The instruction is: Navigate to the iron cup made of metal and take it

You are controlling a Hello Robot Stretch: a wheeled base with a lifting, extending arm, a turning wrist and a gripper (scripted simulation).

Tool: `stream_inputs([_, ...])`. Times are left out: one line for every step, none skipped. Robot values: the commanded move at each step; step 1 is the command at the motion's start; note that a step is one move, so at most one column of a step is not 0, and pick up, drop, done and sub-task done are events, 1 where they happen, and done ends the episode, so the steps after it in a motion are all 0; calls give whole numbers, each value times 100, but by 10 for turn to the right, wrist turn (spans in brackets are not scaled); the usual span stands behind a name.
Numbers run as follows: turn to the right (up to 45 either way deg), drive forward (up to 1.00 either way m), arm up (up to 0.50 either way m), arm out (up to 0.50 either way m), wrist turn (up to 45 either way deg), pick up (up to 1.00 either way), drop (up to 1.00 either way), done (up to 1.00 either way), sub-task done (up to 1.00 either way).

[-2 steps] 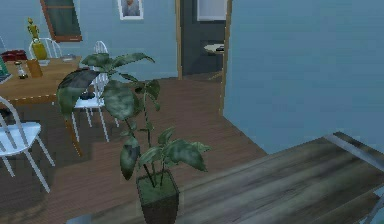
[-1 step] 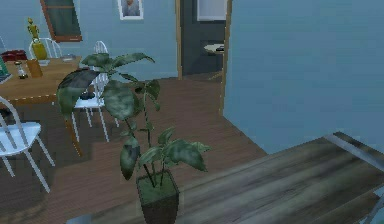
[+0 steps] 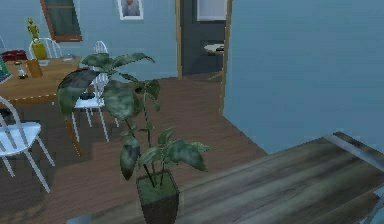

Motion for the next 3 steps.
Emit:
stream_inputs([0,0,0,0,300,0,0,0,0])
stream_inputs([0,0,0,0,0,100,0,0,0])
stream_inputs([0,0,0,0,0,0,0,100,0])
